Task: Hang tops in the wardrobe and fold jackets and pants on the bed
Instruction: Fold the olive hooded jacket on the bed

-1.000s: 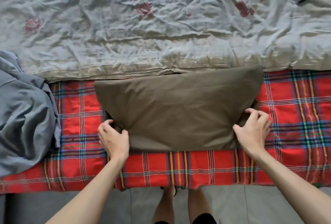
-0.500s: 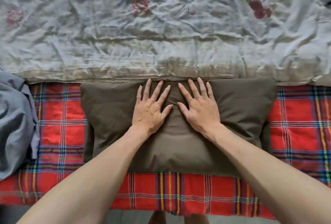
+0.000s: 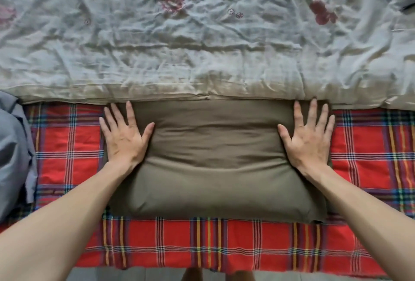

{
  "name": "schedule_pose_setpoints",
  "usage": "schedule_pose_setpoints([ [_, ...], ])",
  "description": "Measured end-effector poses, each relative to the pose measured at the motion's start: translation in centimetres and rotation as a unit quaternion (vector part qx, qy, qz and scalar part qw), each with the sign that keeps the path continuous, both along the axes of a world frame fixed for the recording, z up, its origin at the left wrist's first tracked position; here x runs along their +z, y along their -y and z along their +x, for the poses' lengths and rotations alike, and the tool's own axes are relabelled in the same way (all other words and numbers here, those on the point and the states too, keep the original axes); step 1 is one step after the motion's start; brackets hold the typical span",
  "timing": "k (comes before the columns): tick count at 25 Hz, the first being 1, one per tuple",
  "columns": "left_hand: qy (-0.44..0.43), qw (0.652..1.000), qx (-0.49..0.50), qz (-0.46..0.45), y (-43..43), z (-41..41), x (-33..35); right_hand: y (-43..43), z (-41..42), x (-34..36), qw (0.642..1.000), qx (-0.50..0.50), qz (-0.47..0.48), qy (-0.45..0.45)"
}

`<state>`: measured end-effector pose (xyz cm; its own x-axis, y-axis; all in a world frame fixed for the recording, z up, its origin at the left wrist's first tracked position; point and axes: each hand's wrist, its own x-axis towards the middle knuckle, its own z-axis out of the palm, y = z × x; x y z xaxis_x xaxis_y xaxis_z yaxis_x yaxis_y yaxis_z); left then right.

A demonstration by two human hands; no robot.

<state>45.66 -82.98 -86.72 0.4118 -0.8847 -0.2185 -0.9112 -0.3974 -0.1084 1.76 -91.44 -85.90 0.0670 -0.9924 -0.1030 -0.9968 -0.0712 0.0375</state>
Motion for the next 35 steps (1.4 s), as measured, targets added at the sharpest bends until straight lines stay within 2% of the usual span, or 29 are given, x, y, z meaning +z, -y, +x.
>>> schedule_pose_setpoints([
  [3,-0.060,0.993,0.103,0.021,0.5,0.9,1.9,-0.6,-1.3,0.8,0.992,-0.123,0.017,0.021],
  [5,-0.055,0.996,0.052,-0.045,-1.0,-0.6,3.9,-2.4,-1.1,2.8,0.990,-0.135,-0.003,0.037],
  [8,-0.113,0.978,-0.129,-0.118,-5.9,-8.9,6.2,-9.0,5.1,6.2,0.994,-0.012,-0.067,0.089],
  [10,-0.142,0.964,-0.204,-0.097,-9.2,-14.2,5.8,-14.2,10.5,6.3,0.985,0.122,-0.025,0.119],
  [12,-0.106,0.973,-0.197,-0.051,-11.5,-15.3,4.0,-17.0,11.6,4.4,0.976,0.196,0.012,0.090],
  [15,-0.050,0.985,-0.167,-0.022,-13.2,-10.2,1.6,-16.0,5.9,1.2,0.979,0.200,-0.002,0.036],
  [17,-0.027,0.990,-0.141,-0.010,-14.0,-7.0,1.1,-15.2,1.3,0.9,0.991,0.133,0.001,0.007],
  [19,-0.021,0.997,-0.077,0.005,-14.9,-4.9,1.4,-15.6,-1.9,1.4,1.000,0.020,0.012,0.009],
  [22,-0.075,0.993,0.085,-0.030,-15.2,-3.8,3.4,-15.5,-3.7,3.5,0.984,-0.132,0.041,0.110],
  [24,-0.164,0.961,0.210,-0.069,-15.2,-3.0,5.2,-15.1,-3.3,5.0,0.935,-0.263,0.057,0.230],
  [26,-0.278,0.895,0.338,-0.083,-15.0,-1.9,6.1,-14.8,-2.5,6.3,0.852,-0.395,0.070,0.338],
  [27,-0.317,0.862,0.389,-0.074,-15.2,-1.5,6.0,-14.7,-2.3,6.3,0.813,-0.441,0.080,0.372],
  [28,-0.337,0.846,0.410,-0.058,-15.2,-1.2,6.5,-14.9,-2.0,6.6,0.789,-0.472,0.091,0.382],
  [30,-0.348,0.842,0.410,-0.036,-15.0,-1.1,7.8,-14.7,-1.9,7.3,0.779,-0.484,0.125,0.379],
  [33,-0.358,0.833,0.420,-0.039,-13.1,-1.6,11.5,-13.1,-2.0,10.0,0.792,-0.448,0.148,0.388],
  [35,-0.421,0.784,0.452,-0.060,-10.8,-2.0,14.8,-11.1,-0.7,14.4,0.801,-0.409,0.153,0.411],
])
